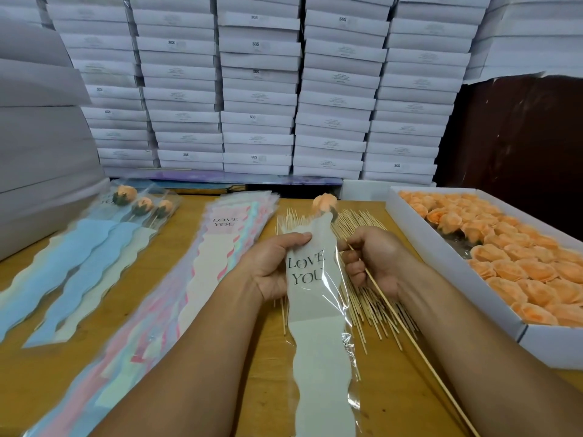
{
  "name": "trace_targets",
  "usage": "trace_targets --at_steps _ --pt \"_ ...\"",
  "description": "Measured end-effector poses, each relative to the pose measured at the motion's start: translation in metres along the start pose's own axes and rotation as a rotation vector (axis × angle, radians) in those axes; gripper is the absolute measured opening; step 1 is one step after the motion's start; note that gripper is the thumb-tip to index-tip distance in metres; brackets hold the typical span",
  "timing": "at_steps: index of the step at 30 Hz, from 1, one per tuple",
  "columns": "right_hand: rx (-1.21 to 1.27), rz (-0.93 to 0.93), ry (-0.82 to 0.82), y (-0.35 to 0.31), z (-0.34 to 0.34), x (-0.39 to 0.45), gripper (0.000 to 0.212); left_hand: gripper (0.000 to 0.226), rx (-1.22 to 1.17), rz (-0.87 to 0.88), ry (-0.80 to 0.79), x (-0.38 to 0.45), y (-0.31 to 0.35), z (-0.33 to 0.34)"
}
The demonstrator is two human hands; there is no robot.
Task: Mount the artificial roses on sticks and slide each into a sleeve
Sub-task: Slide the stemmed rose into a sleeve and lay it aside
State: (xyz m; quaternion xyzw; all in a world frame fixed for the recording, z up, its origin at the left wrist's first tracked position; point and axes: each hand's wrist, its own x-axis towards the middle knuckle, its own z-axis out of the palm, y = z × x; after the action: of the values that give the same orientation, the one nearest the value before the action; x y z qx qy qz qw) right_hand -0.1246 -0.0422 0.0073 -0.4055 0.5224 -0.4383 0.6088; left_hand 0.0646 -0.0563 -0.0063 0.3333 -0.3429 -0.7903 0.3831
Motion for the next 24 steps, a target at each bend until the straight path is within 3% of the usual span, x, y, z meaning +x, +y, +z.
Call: trace_targets --at_steps 3,9,20,24 --pt "0.038 0.062 -0.084 -0.004 -0.003 -0.003 0.024 0.044 0.001 -0.009 0.0 0.001 0.0 0.0" --pt "-0.036 0.085 -0.151 -0.003 -0.004 -0.006 0.027 0.028 -0.009 -0.015 -0.016 -0.001 -0.001 -0.001" --pt "0.15 0.131 -0.27 -0.007 -0.009 -0.004 0.027 0.04 0.002 -0.01 -0.019 -0.002 -0.002 0.0" --pt "0.013 0.117 -0.227 -0.005 -0.011 0.004 0.026 0.019 0.019 -0.016 -0.046 -0.003 -0.004 -0.004"
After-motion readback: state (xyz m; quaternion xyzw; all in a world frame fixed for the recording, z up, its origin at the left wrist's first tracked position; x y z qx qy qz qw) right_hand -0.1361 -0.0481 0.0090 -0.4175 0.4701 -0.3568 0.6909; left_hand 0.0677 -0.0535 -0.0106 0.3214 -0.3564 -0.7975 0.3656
